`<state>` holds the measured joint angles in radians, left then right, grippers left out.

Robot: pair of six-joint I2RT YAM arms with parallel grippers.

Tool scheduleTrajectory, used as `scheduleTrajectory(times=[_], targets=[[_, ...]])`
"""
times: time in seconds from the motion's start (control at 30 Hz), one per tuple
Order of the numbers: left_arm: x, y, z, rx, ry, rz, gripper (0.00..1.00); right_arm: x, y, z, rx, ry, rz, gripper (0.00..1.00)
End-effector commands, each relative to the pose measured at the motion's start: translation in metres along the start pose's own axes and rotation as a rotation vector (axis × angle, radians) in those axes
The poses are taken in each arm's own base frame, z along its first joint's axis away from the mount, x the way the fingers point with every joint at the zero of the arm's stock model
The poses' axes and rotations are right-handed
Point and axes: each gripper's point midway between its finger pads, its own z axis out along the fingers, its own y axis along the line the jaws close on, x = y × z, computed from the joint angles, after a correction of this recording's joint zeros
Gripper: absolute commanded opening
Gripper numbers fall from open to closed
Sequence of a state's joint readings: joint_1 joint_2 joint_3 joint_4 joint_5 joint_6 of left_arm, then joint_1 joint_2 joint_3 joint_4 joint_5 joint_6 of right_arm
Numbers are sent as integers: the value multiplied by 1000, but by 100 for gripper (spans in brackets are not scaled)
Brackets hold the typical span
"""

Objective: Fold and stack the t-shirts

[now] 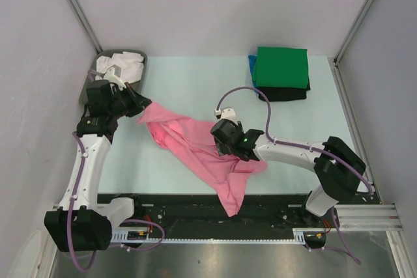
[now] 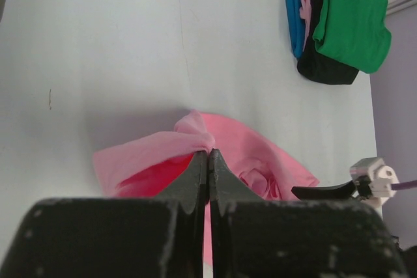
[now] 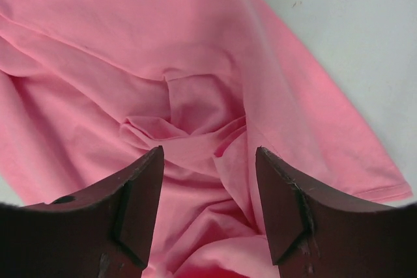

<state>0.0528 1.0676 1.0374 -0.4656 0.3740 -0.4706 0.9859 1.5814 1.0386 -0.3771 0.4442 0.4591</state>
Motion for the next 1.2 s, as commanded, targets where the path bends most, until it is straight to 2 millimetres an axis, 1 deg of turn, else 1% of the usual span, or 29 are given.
scheduleTrajectory(times=[0.0,0.2,0.3,0.33,0.4,0.47,0.5,0.57,0.6,0.63,0.77,0.8,0.83,0.9,1.0,1.03,1.1,1.13,1.17], targets=[[-9,-7,0,43,-36,20,0,7,6,7,10,34,-15,63],[-9,-5,0,36,-36,26,0,14,5,15,20,55,-24,61],[-8,-5,0,34,-33,29,0,18,4,18,29,67,-27,56],[-8,-4,1,33,-31,32,0,19,4,17,31,69,-27,50],[-8,-5,1,34,-31,30,0,20,2,17,41,71,-29,43],[-8,-4,1,33,-31,32,0,20,0,17,50,72,-30,40],[-8,-4,1,33,-31,30,0,21,-2,16,61,74,-34,34],[-8,-4,1,32,-33,32,0,21,-6,16,80,73,-36,28],[-7,-4,1,30,-29,29,0,23,-9,16,90,76,-41,20],[-8,-4,1,30,-31,30,0,22,-11,16,98,74,-41,16],[-8,-5,-1,30,-33,32,0,22,-18,15,130,69,-55,10],[-8,-5,-1,31,-31,31,0,21,-20,15,135,67,-50,3],[-8,-6,-2,34,-31,32,0,20,-22,15,142,64,-48,0],[-8,-8,-4,40,-31,32,0,15,-31,15,168,52,-45,0],[-7,-12,-9,59,-34,24,0,-4,-38,5,163,4,-18,0],[-8,-14,-11,63,-41,21,0,-20,-44,-6,154,-40,7,0],[-9,-18,-14,76,-47,15,0,-41,-54,-20,160,-103,40,0],[-10,-20,-14,84,-51,3,0,-57,-66,-35,166,-150,69,0],[-7,-21,-13,97,-41,-5,0,-67,-77,-44,190,-184,87,0]])
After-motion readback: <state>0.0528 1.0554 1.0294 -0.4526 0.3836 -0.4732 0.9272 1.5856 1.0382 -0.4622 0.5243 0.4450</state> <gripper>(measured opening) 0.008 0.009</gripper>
